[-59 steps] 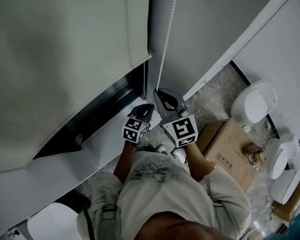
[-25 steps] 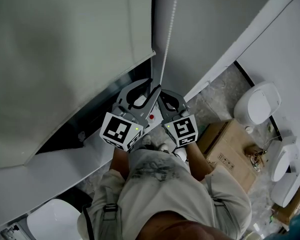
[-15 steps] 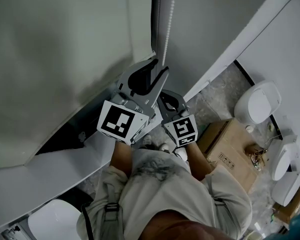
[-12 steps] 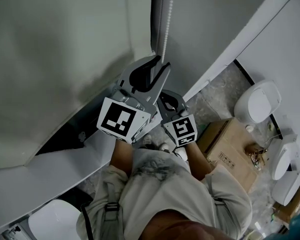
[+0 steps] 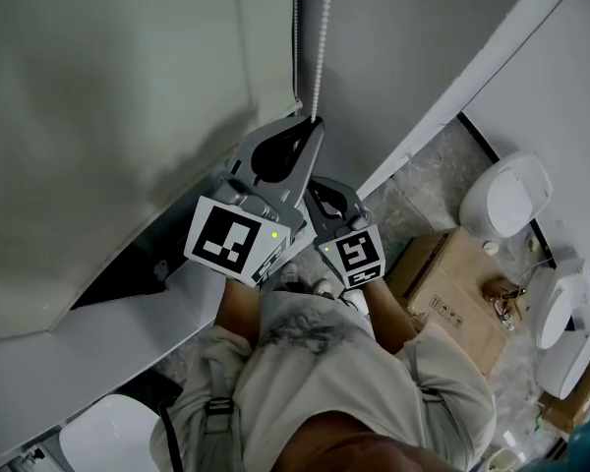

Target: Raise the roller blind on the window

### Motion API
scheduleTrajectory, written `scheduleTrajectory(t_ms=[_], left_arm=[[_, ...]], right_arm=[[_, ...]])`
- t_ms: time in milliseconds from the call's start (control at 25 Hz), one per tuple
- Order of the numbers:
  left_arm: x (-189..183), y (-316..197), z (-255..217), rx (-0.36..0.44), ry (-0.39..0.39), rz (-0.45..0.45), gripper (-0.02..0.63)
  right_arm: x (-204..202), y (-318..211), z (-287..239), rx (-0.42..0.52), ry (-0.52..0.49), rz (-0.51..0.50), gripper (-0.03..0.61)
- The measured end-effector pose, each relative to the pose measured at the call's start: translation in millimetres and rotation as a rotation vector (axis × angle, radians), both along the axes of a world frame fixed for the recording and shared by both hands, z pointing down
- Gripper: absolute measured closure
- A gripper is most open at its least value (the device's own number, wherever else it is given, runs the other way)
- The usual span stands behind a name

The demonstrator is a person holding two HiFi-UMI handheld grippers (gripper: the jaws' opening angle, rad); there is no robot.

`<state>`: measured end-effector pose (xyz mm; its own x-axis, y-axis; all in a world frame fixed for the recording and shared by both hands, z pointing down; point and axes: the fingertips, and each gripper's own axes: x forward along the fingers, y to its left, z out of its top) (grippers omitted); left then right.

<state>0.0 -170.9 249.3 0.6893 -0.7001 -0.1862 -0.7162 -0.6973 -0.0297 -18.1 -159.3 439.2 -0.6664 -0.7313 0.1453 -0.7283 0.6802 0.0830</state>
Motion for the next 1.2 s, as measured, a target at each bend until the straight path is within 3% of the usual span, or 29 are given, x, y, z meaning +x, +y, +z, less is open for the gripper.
scheduleTrajectory(t_ms=[1200], left_arm=[[-2.7, -13.8, 108.3, -0.232, -0.082, 0.021, 0.603]], right_arm=[[4.2, 3.8, 99.5, -0.171, 0.103, 0.010, 0.566]])
